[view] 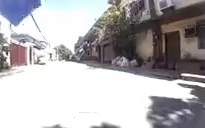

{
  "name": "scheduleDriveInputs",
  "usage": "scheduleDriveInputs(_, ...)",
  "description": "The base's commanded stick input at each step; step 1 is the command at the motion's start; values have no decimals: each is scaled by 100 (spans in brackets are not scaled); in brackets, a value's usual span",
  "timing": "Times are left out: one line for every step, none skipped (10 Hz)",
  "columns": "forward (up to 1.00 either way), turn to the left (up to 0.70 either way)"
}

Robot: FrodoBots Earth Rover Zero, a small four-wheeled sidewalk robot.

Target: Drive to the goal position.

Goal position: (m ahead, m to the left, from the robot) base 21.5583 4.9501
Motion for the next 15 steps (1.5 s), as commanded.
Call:
scheduleDriveInputs(100,2)
scheduleDriveInputs(100,2)
scheduleDriveInputs(100,0)
scheduleDriveInputs(100,0)
scheduleDriveInputs(100,0)
scheduleDriveInputs(100,0)
scheduleDriveInputs(100,0)
scheduleDriveInputs(100,0)
scheduleDriveInputs(100,0)
scheduleDriveInputs(100,0)
scheduleDriveInputs(100,0)
scheduleDriveInputs(100,0)
scheduleDriveInputs(100,0)
scheduleDriveInputs(100,0)
scheduleDriveInputs(100,0)
